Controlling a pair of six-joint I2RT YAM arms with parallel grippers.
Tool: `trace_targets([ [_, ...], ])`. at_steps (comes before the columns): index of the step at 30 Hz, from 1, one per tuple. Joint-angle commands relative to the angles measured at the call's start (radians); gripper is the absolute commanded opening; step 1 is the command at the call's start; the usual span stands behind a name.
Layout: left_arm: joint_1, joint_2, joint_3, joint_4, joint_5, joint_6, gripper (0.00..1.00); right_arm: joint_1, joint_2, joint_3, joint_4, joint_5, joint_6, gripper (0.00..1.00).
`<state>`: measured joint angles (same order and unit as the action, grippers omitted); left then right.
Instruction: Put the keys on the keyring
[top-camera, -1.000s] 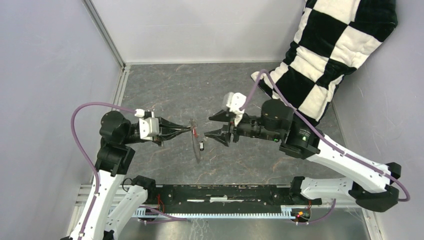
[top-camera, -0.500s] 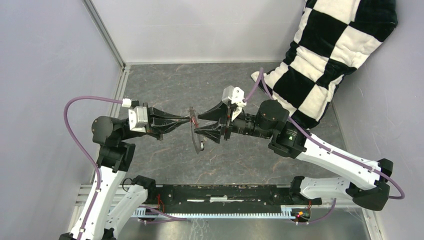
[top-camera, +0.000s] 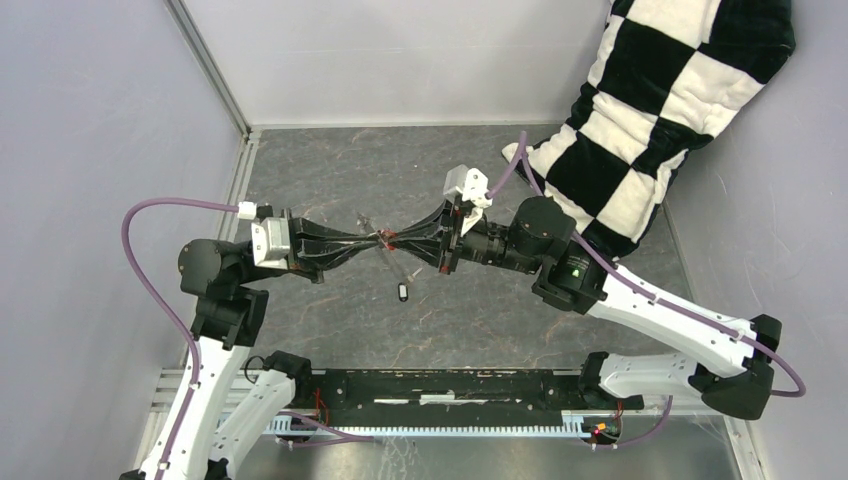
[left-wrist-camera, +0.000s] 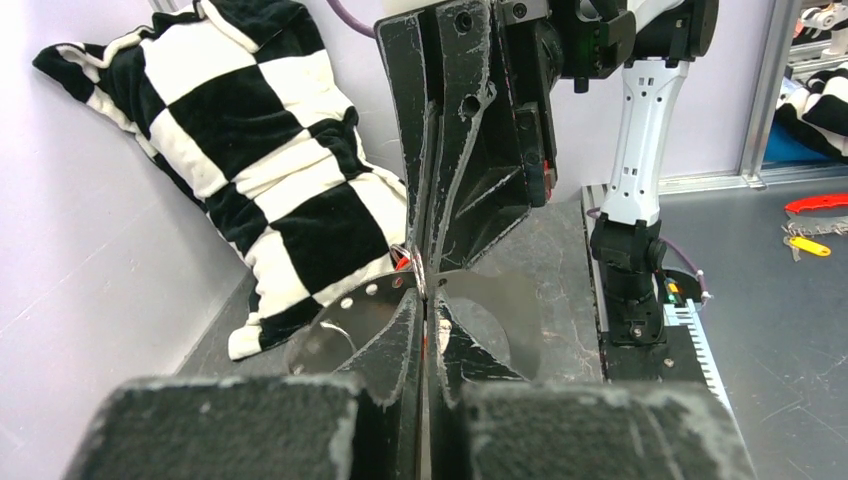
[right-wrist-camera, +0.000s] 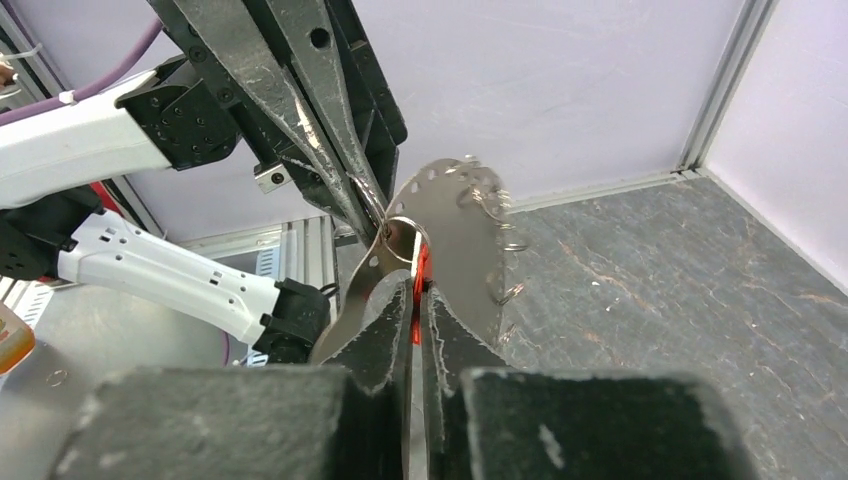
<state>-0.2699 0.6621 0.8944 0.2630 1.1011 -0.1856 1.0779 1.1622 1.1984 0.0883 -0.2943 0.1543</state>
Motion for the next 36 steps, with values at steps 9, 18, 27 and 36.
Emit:
trace_targets([
  [9,-0.003,-0.004,0.020,0.021,-0.005,0.003,0.02,0.004,-0.038,0.011,-0.071,-0.071,-0.013,0.01],
  [18,-0.003,-0.005,0.017,0.019,0.016,0.009,0.02,0.004,0.047,0.203,-0.276,-0.143,-0.105,0.17],
  [27,-0.003,-0.003,0.031,-0.051,0.078,0.076,0.02,-0.004,0.039,0.362,-0.410,-0.093,-0.259,0.53],
  [36,-0.004,0.008,0.066,-0.131,0.138,0.134,0.02,-0.007,0.120,0.434,-0.430,-0.242,-0.332,0.46],
])
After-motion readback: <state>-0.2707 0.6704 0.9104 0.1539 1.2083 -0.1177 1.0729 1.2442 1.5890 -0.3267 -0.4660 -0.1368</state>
